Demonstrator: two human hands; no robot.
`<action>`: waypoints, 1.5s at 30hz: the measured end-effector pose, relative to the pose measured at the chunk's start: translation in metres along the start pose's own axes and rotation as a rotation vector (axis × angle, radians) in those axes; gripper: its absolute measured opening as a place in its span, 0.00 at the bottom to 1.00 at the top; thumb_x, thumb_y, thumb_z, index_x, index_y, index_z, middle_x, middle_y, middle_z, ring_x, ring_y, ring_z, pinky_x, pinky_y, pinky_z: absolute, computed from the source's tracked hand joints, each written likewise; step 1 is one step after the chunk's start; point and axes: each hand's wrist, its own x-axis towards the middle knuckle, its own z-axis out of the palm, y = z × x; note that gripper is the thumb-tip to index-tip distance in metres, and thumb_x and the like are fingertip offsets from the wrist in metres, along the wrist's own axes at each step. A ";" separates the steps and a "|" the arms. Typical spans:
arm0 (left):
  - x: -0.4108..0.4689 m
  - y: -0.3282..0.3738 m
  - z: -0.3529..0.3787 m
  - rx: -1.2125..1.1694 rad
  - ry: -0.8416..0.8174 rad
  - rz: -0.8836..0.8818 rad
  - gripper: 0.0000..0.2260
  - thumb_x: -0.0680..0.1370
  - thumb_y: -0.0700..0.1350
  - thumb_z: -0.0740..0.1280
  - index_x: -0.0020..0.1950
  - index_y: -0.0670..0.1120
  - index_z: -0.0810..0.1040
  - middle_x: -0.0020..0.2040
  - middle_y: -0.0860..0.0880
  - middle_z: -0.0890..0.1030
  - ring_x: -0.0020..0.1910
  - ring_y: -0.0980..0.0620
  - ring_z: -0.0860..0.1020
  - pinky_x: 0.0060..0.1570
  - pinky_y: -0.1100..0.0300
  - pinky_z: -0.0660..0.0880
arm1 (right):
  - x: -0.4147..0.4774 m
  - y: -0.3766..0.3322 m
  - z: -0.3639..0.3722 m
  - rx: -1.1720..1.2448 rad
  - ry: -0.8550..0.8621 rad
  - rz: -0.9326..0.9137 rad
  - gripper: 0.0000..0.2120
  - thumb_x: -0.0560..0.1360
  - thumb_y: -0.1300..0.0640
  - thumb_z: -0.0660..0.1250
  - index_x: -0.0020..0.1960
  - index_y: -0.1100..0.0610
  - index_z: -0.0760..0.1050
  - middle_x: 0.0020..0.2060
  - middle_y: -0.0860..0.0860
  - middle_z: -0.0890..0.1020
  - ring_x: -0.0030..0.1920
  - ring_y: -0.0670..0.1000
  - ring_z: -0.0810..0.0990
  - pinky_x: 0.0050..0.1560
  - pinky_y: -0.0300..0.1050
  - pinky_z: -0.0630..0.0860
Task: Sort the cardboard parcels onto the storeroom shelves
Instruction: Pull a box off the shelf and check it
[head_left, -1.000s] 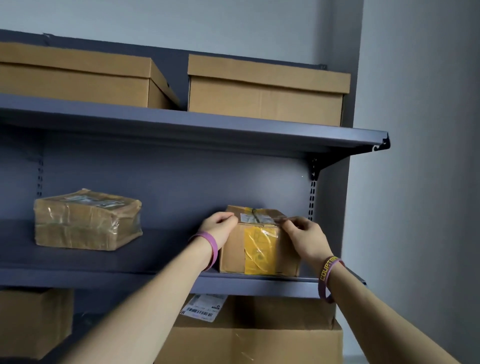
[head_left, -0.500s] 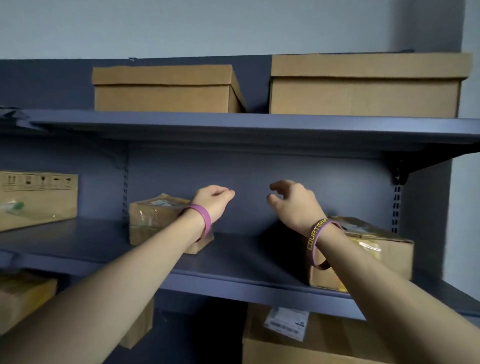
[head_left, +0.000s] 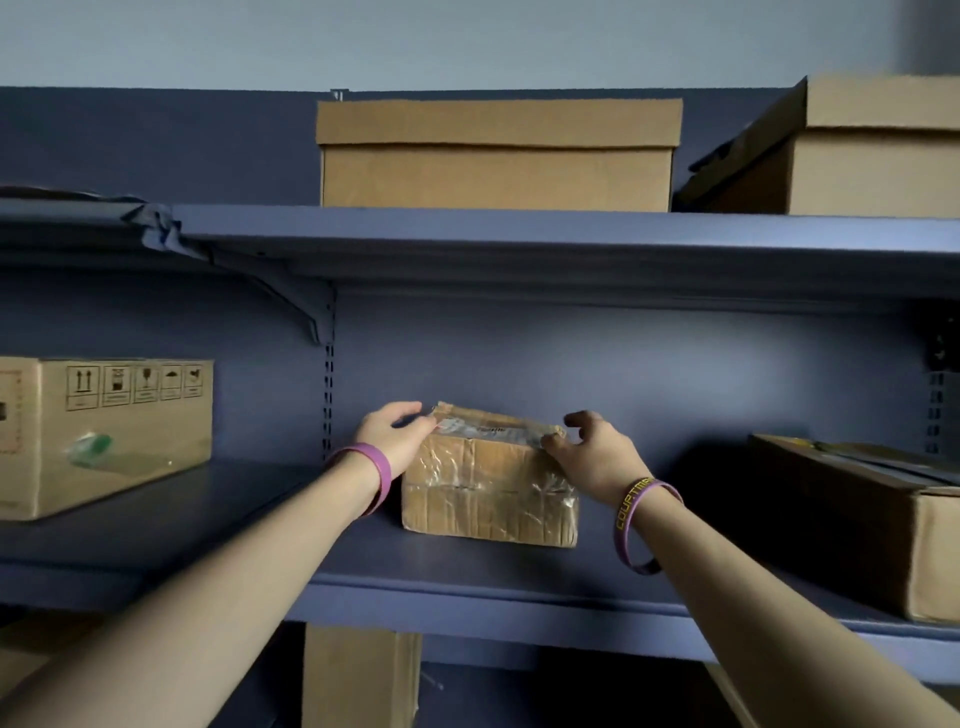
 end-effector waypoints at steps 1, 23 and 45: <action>0.002 -0.006 0.000 -0.035 -0.020 -0.012 0.17 0.77 0.50 0.66 0.66 0.51 0.76 0.65 0.49 0.76 0.56 0.53 0.73 0.54 0.61 0.67 | 0.001 0.003 0.004 0.009 0.013 0.039 0.27 0.77 0.43 0.62 0.72 0.54 0.66 0.65 0.57 0.76 0.62 0.58 0.76 0.59 0.48 0.73; -0.009 -0.048 0.017 -0.389 -0.059 -0.050 0.15 0.69 0.28 0.61 0.50 0.45 0.73 0.49 0.43 0.82 0.52 0.42 0.80 0.55 0.41 0.76 | -0.017 0.041 0.048 0.591 0.139 -0.154 0.31 0.71 0.80 0.61 0.67 0.56 0.65 0.61 0.53 0.75 0.63 0.53 0.75 0.60 0.63 0.76; -0.004 -0.041 0.021 -0.421 0.004 -0.265 0.24 0.75 0.63 0.62 0.63 0.48 0.77 0.60 0.46 0.78 0.59 0.44 0.75 0.63 0.48 0.71 | -0.013 0.039 0.047 0.547 0.227 0.144 0.11 0.76 0.44 0.62 0.51 0.49 0.77 0.48 0.47 0.82 0.51 0.51 0.81 0.61 0.56 0.76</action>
